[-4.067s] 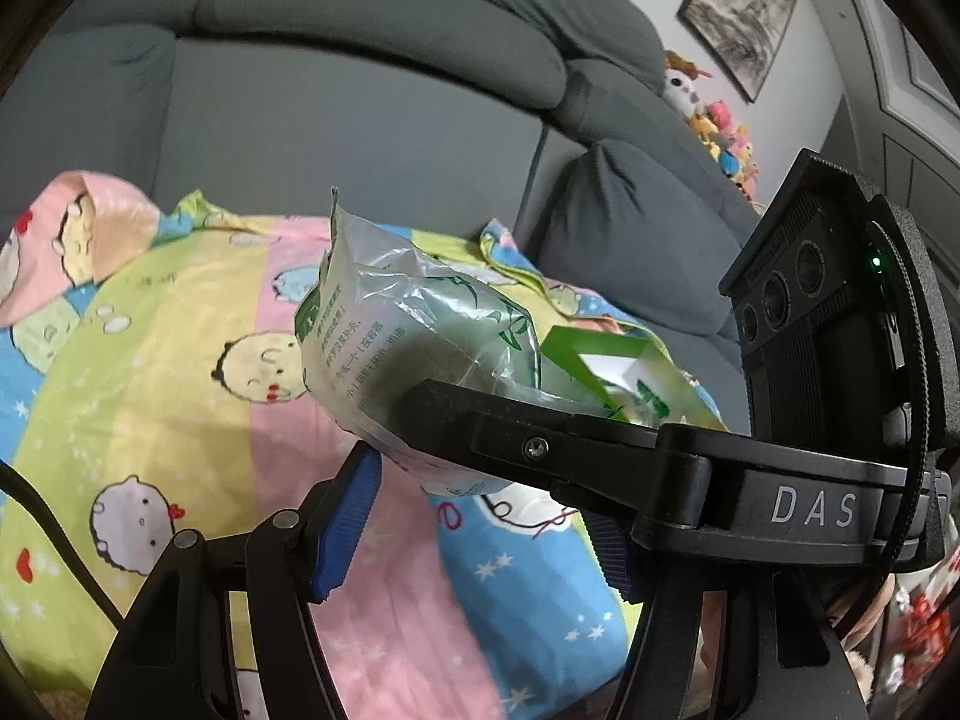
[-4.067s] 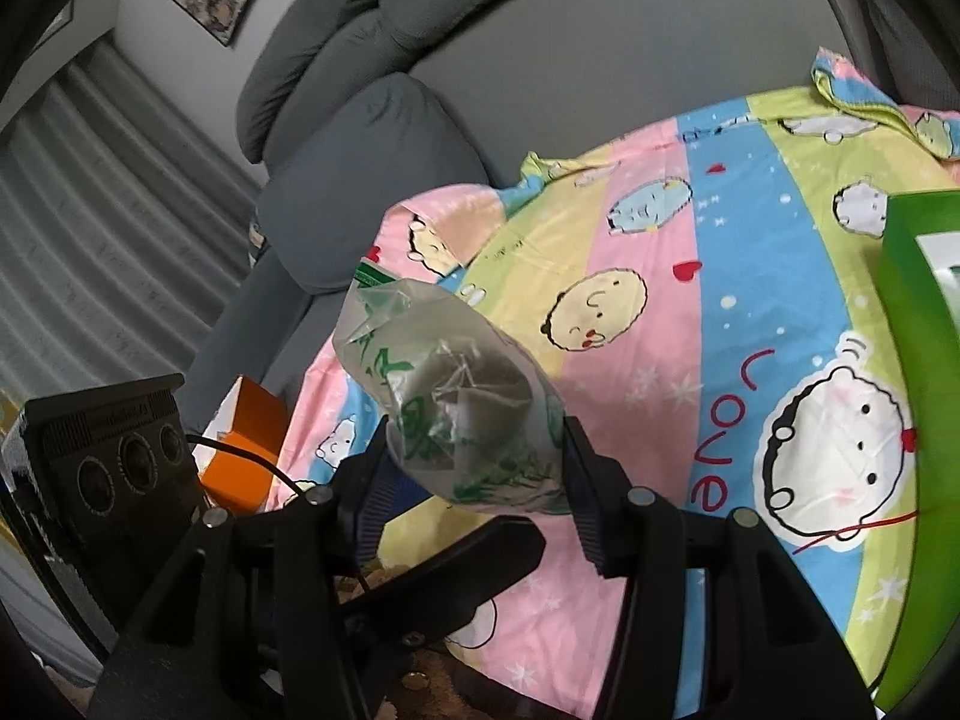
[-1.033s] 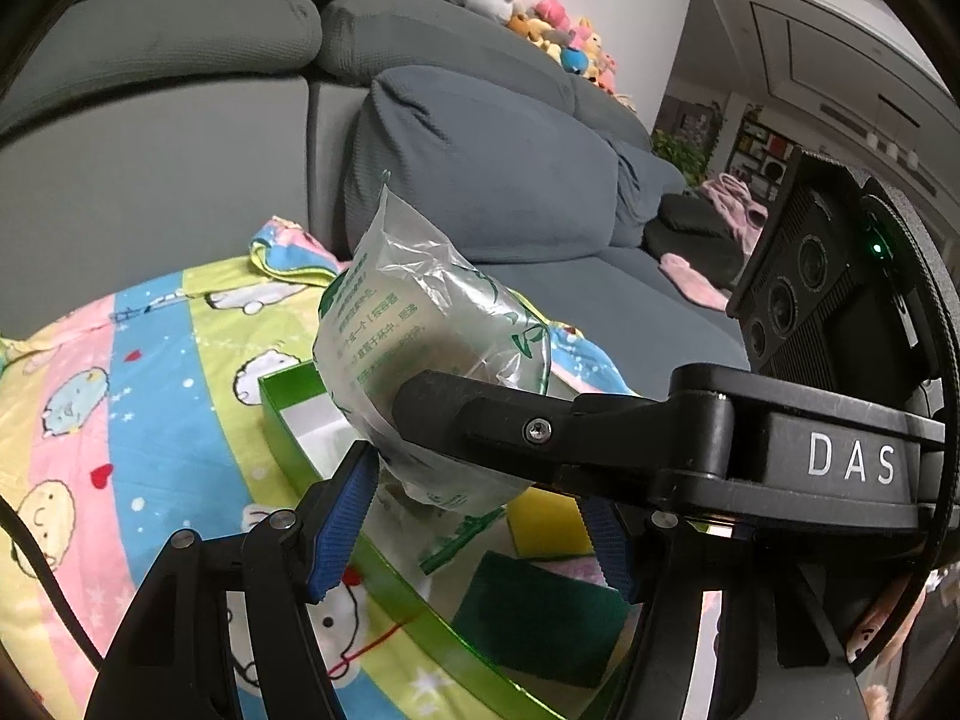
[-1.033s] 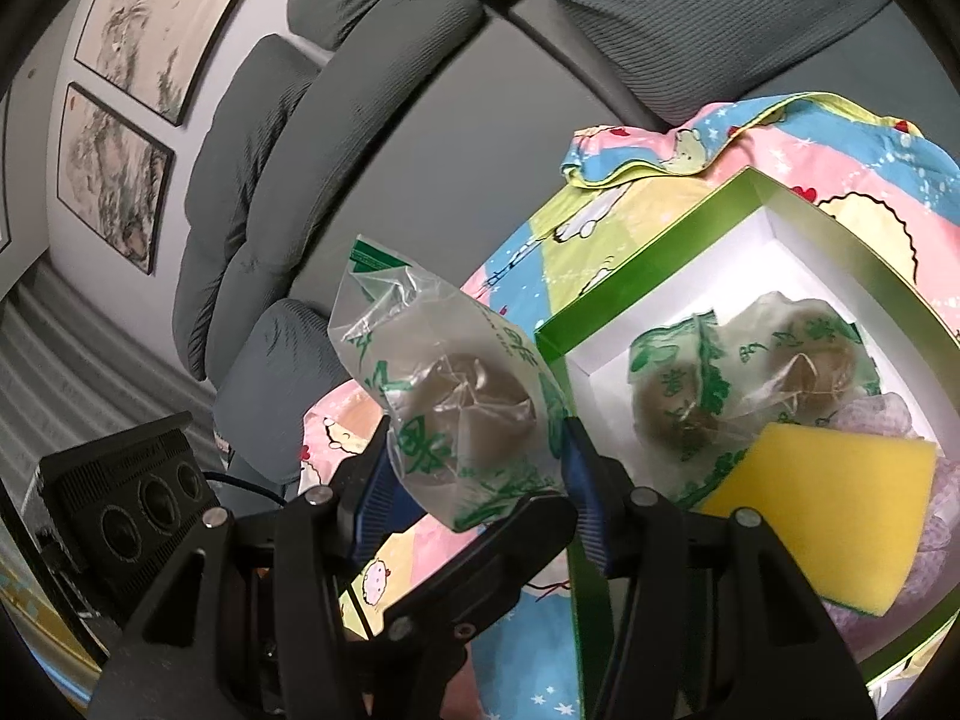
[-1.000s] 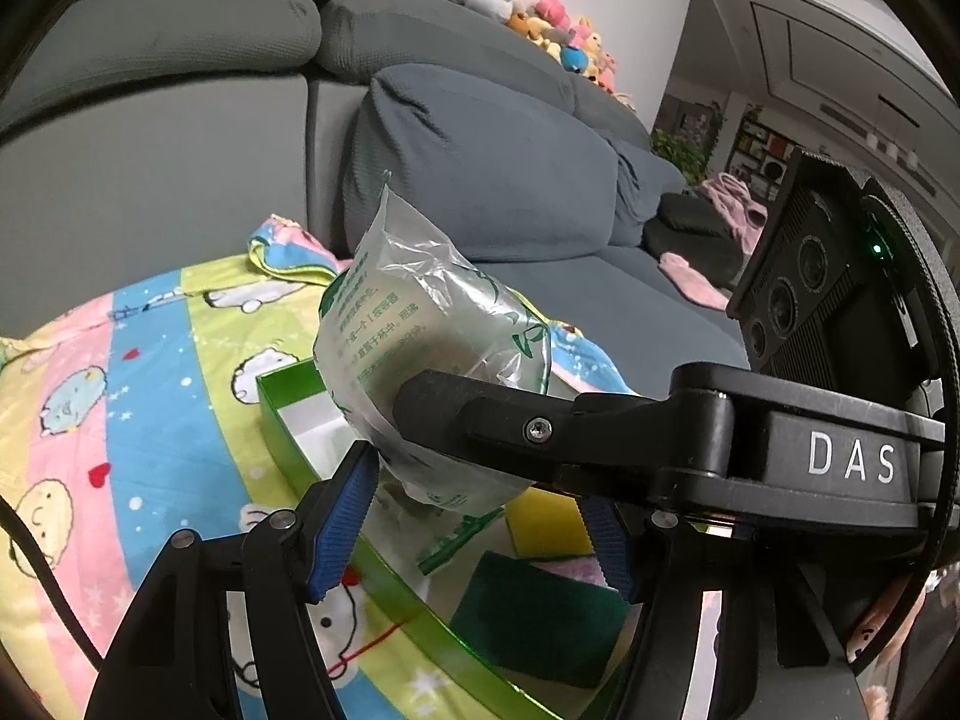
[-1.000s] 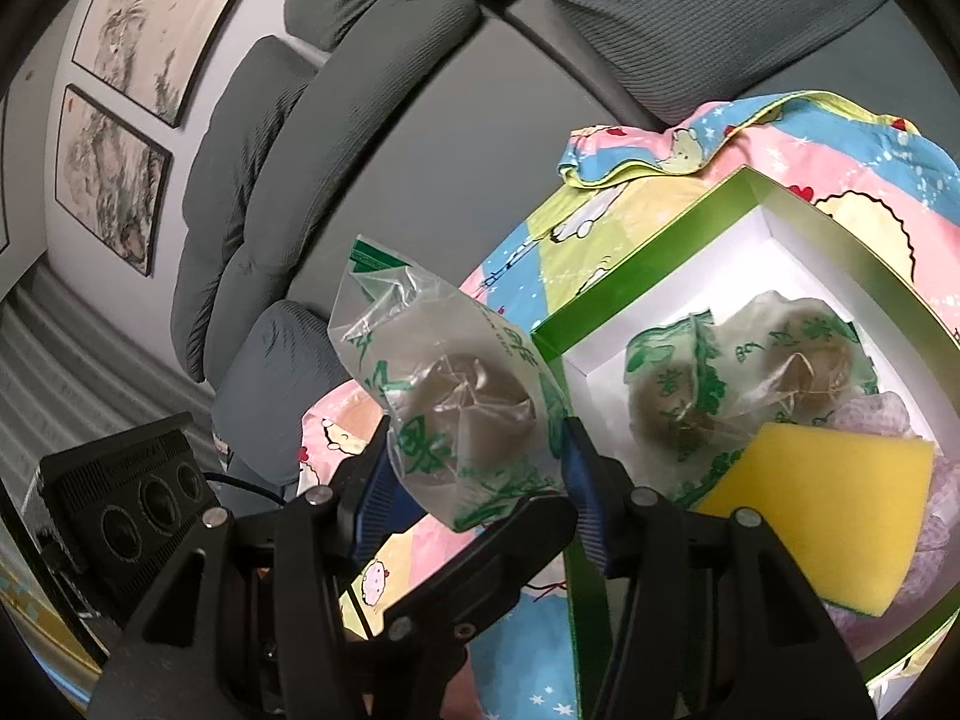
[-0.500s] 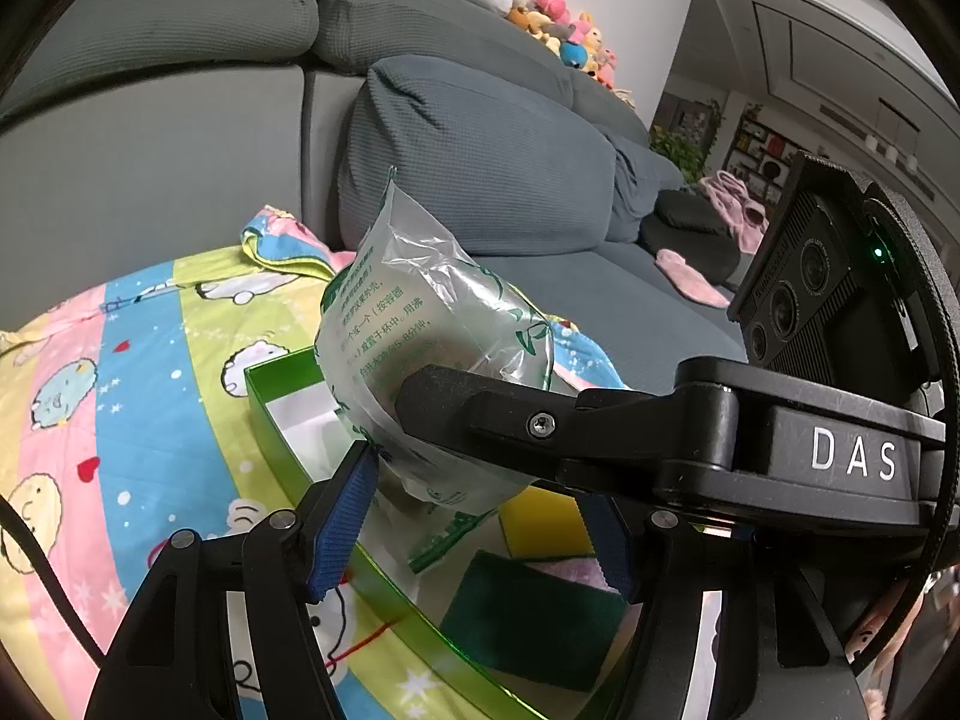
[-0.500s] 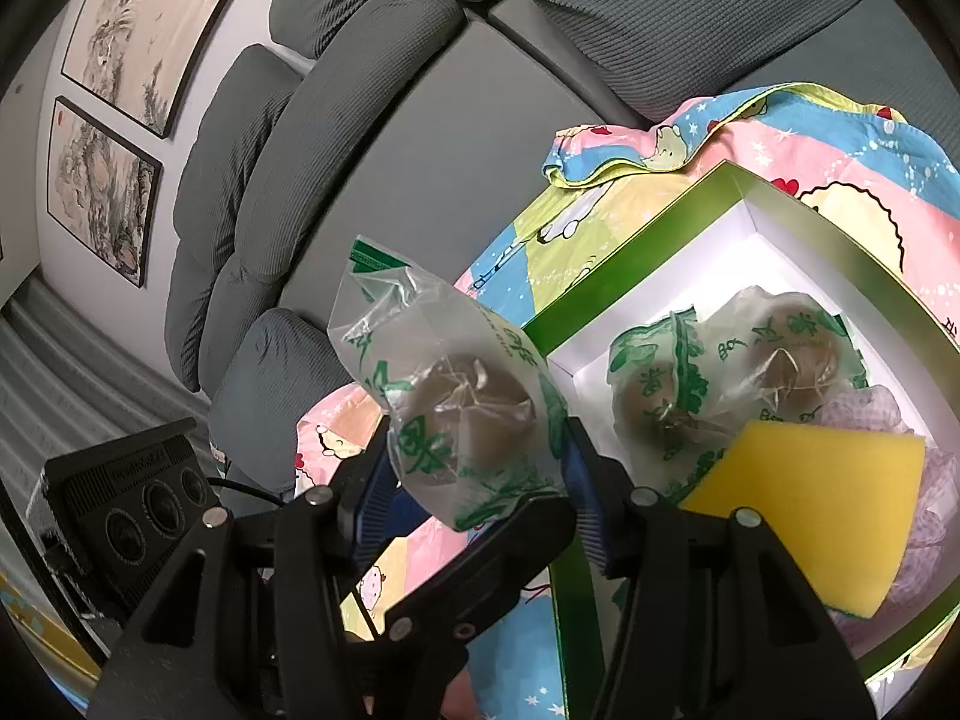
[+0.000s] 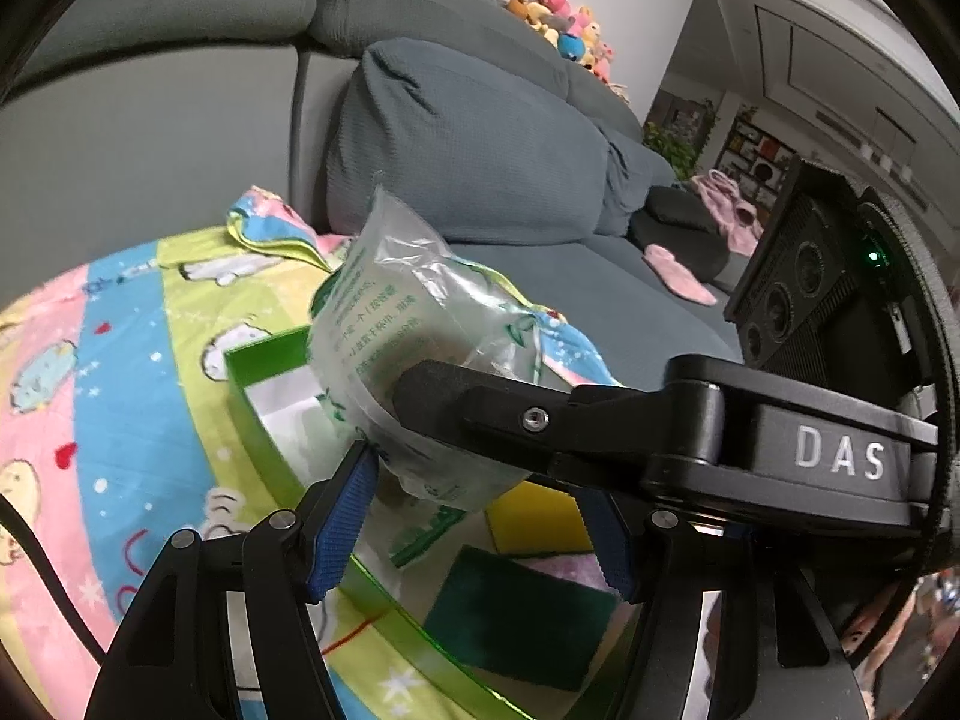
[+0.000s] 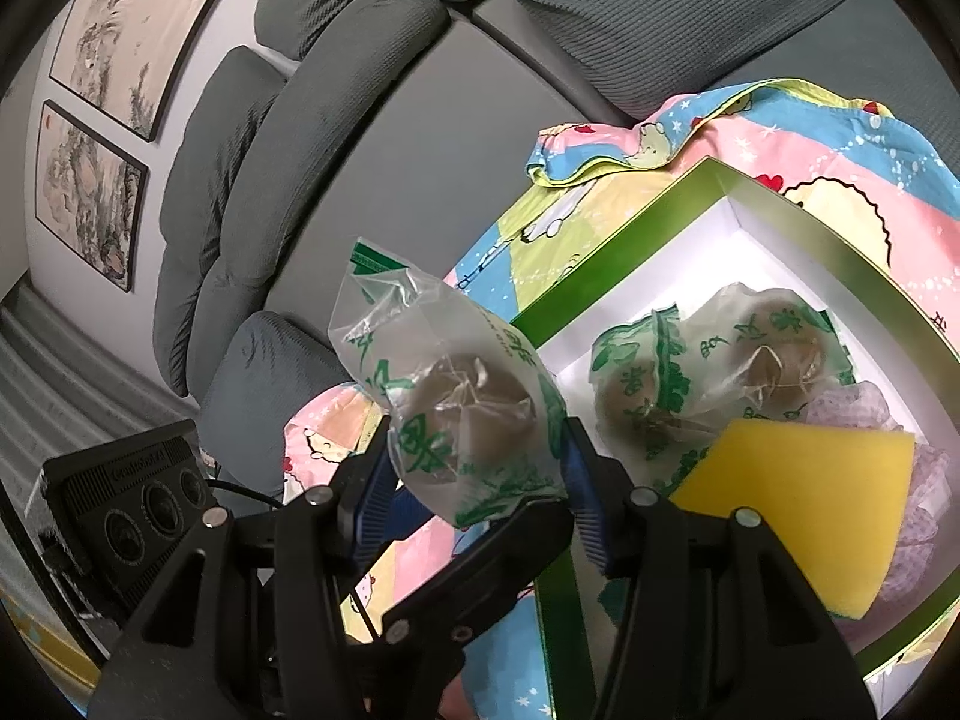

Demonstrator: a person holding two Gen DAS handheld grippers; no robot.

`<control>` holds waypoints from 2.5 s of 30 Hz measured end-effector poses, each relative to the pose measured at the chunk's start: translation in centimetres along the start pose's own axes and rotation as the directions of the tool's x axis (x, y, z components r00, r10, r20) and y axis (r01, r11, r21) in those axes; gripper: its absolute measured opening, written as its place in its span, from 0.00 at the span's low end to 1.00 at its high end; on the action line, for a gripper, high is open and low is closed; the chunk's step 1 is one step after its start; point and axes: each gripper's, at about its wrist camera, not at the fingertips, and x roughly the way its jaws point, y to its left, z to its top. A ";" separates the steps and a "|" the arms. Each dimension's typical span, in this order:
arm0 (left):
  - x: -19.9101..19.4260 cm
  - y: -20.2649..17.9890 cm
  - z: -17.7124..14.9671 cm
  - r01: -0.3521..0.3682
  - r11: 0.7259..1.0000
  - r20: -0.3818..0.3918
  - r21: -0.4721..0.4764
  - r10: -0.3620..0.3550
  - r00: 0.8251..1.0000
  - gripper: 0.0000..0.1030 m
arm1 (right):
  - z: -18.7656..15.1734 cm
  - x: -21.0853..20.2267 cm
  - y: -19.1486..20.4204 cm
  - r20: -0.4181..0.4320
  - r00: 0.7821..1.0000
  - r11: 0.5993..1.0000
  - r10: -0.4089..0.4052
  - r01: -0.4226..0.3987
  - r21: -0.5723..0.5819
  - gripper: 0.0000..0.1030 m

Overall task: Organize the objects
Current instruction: 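Carry the bag over the green box and lower it inside, then open the right gripper to release the bag in the box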

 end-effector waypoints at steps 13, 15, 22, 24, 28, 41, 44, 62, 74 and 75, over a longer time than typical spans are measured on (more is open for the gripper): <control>1.7 0.4 -0.2 0.050 0.998 -0.045 -0.032 -0.052 0.998 0.64 | 0.3 0.1 -1.1 0.003 0.995 0.995 -0.101 0.100 0.025 0.51; 2.1 0.6 -0.3 0.060 0.997 -0.058 -0.043 -0.063 0.996 0.64 | 0.3 0.2 -1.3 0.003 0.992 0.992 -0.123 0.123 0.028 0.50; 2.8 0.9 -0.6 0.090 0.993 -0.079 -0.073 -0.096 0.992 0.64 | 0.4 0.5 -2.0 -0.001 0.984 0.983 -0.178 0.178 0.044 0.50; 3.0 1.0 -0.7 0.103 0.991 -0.087 -0.081 -0.110 0.990 0.64 | 0.4 0.4 -2.1 0.000 0.982 0.981 -0.189 0.189 0.046 0.50; 3.5 1.1 -0.8 0.112 0.989 -0.101 -0.093 -0.121 0.987 0.64 | 0.4 0.4 -2.3 0.002 0.978 0.976 -0.209 0.208 0.057 0.50; 4.2 1.2 -1.0 0.138 0.982 -0.115 -0.131 -0.153 0.981 0.64 | 0.6 0.4 -3.0 0.001 0.971 0.967 -0.240 0.239 0.088 0.50; 4.3 1.3 -1.2 0.135 0.981 -0.117 -0.137 -0.151 0.982 0.64 | 0.6 0.6 -3.1 -0.001 0.967 0.963 -0.255 0.254 0.090 0.50; 4.1 1.5 -1.2 0.140 0.976 -0.111 -0.164 -0.160 0.981 0.64 | 0.6 0.7 -3.3 0.006 0.969 0.962 -0.246 0.244 0.125 0.53; 3.4 0.9 -1.0 0.116 0.984 -0.102 -0.137 -0.130 0.986 0.64 | 0.8 0.5 -3.8 0.018 0.963 0.953 -0.268 0.263 0.150 0.60; 3.3 0.9 -0.9 0.111 0.985 -0.101 -0.131 -0.125 0.987 0.64 | 0.8 0.5 -3.8 0.018 0.963 0.953 -0.270 0.264 0.151 0.60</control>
